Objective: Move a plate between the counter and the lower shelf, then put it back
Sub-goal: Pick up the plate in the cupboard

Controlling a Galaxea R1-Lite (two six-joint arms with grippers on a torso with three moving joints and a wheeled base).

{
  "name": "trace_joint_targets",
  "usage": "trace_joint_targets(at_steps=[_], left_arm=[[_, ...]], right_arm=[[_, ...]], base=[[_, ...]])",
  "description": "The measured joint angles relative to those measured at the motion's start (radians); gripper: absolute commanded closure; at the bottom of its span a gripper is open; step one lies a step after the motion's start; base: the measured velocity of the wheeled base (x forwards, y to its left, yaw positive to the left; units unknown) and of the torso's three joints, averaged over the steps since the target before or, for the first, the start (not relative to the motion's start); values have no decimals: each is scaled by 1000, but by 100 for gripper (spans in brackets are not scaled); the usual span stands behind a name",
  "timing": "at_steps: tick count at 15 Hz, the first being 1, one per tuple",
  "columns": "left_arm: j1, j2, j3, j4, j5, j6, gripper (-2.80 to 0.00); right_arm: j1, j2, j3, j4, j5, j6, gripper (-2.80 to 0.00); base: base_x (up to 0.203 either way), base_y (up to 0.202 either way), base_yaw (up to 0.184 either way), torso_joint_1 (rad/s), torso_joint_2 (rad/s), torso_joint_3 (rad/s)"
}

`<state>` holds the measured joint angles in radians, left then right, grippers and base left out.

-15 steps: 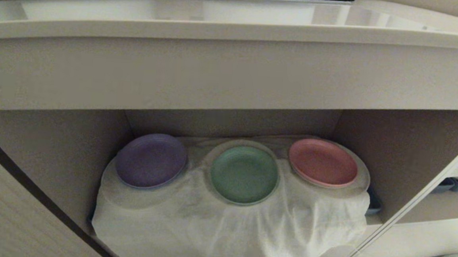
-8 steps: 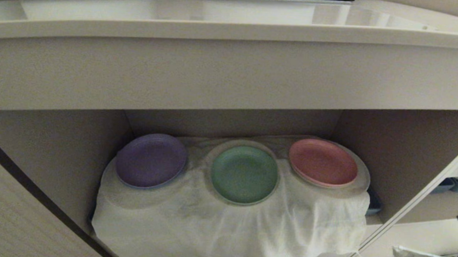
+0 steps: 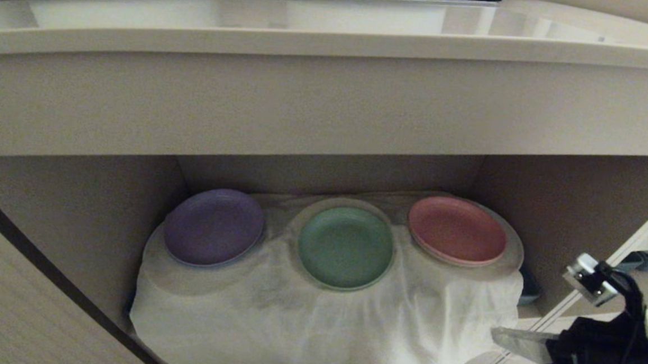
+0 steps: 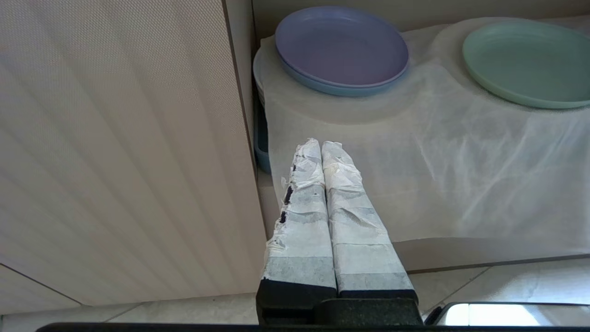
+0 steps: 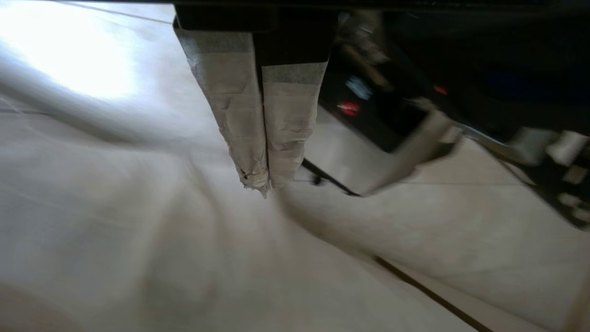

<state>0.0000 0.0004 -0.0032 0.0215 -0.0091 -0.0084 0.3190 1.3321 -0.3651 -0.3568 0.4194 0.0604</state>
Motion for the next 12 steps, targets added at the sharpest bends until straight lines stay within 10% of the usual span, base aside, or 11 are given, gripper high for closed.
trace_joint_targets(at_steps=[12], left_arm=[[0, 0, 0, 0, 0, 0, 0]], right_arm=[[87, 251, -217, 15, -6, 149, 0]], base=[[0, 0, 0, 0, 0, 0]])
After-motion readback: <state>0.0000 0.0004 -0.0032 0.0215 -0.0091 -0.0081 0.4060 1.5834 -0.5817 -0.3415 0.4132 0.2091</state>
